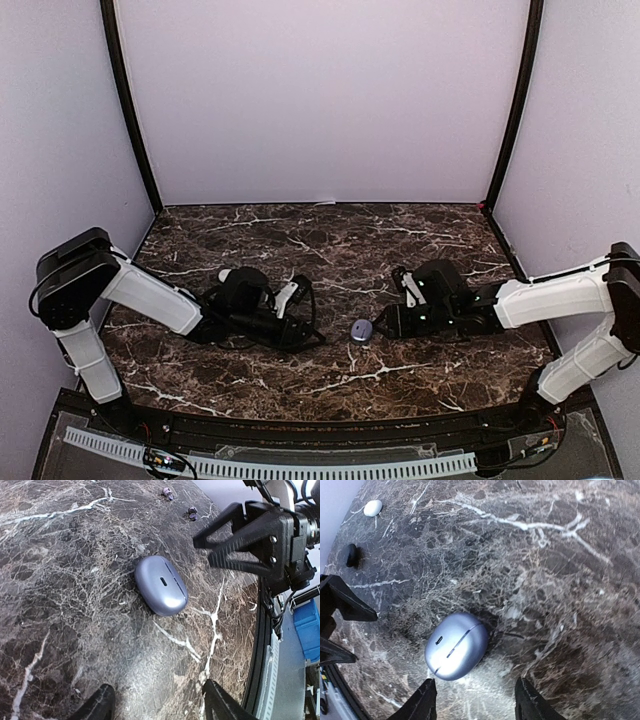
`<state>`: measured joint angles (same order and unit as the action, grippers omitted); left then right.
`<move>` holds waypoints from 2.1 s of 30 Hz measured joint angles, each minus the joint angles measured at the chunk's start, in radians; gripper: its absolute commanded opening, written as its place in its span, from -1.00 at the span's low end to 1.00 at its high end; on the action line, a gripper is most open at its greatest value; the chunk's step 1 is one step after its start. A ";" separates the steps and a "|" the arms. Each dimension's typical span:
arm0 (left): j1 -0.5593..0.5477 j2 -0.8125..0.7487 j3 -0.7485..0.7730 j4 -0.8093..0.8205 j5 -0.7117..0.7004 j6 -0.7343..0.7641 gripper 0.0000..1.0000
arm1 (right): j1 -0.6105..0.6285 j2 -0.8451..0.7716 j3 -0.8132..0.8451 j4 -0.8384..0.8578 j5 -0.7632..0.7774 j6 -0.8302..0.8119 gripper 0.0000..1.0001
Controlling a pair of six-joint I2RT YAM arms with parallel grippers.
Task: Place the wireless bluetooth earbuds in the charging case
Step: Adjust the charging case at the center of the board, then pick up the charging case from the center of the board.
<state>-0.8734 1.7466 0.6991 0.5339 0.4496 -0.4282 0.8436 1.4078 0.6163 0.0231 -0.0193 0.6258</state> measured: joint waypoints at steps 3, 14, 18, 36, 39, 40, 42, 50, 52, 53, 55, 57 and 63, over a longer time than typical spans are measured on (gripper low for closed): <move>-0.001 0.028 0.008 0.026 -0.002 -0.024 0.13 | -0.002 0.002 -0.016 0.006 -0.064 0.066 -0.04; -0.001 0.146 0.069 0.087 0.015 -0.118 -0.05 | -0.036 0.057 -0.095 0.153 -0.199 0.203 -0.18; -0.002 0.169 0.092 0.094 0.029 -0.132 -0.13 | -0.047 0.090 -0.107 0.212 -0.226 0.225 -0.22; -0.007 0.285 0.198 0.122 0.074 -0.181 -0.34 | -0.075 0.178 -0.125 0.371 -0.298 0.280 -0.29; -0.007 0.305 0.209 0.140 0.089 -0.193 -0.34 | -0.079 0.200 -0.123 0.403 -0.303 0.290 -0.29; -0.008 0.312 0.214 0.146 0.092 -0.198 -0.34 | -0.079 0.207 -0.121 0.413 -0.304 0.291 -0.29; -0.008 0.323 0.225 0.155 0.096 -0.204 -0.34 | -0.079 0.219 -0.118 0.428 -0.309 0.293 -0.30; -0.008 0.357 0.269 0.161 0.109 -0.212 -0.36 | -0.081 0.259 -0.105 0.481 -0.327 0.303 -0.33; -0.008 0.362 0.276 0.161 0.110 -0.213 -0.37 | -0.082 0.262 -0.105 0.486 -0.327 0.305 -0.35; -0.008 0.364 0.280 0.160 0.111 -0.213 -0.37 | -0.082 0.262 -0.105 0.487 -0.327 0.307 -0.35; -0.008 0.369 0.290 0.158 0.110 -0.212 -0.39 | -0.085 0.266 -0.105 0.494 -0.329 0.315 -0.35; -0.008 0.372 0.300 0.148 0.108 -0.212 -0.42 | -0.086 0.270 -0.105 0.501 -0.329 0.321 -0.35; -0.006 0.380 0.315 0.142 0.107 -0.213 -0.49 | -0.096 0.283 -0.111 0.539 -0.330 0.354 -0.32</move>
<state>-0.8795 2.1269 1.0145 0.6754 0.5564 -0.6415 0.7479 1.6905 0.5049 0.5621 -0.3489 0.9794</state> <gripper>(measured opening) 0.262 0.327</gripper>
